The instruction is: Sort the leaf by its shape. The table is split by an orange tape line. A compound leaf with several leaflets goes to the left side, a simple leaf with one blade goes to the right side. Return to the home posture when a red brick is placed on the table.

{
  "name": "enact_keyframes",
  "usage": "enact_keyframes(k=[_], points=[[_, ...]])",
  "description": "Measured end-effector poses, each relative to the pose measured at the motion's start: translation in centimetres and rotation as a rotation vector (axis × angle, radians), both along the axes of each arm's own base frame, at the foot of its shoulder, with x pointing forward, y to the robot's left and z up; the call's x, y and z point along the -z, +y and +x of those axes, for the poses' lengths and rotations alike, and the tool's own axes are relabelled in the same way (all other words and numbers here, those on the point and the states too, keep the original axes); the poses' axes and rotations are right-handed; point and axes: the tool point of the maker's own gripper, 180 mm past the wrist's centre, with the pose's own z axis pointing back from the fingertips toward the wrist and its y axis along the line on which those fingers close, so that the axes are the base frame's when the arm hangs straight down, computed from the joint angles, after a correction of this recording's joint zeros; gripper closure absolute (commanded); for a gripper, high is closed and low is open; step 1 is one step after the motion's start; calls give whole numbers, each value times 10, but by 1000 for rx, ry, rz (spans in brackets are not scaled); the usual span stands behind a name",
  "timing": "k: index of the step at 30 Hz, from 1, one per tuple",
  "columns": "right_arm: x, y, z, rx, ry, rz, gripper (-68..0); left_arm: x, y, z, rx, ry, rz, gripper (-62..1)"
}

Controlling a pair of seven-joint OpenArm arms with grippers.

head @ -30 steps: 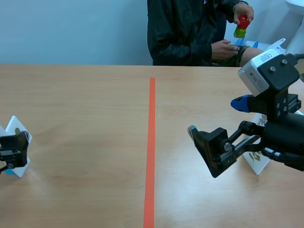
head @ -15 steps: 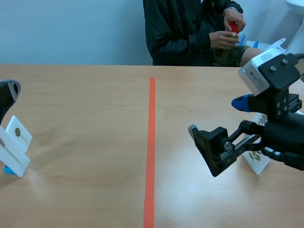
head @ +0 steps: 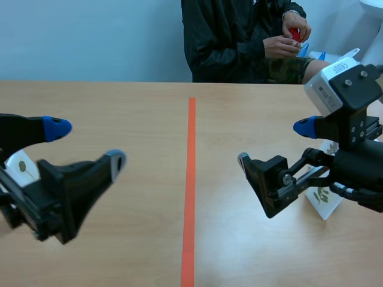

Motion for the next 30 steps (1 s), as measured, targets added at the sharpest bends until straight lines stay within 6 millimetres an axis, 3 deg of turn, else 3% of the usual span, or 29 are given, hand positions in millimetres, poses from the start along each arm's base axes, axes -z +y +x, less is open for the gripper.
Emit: enact_keyframes(k=[7, 15, 30], points=[[1, 1, -3, 4, 24, 34, -678, 5, -25, 11, -14, -40, 38, -623], [-2, -13, -15, 44, 37, 29, -678, 34, -24, 14, -61, 31, 36, -623], [-3, -15, -15, 51, 35, 34, -678, 34, -24, 15, -64, 31, 35, -623]])
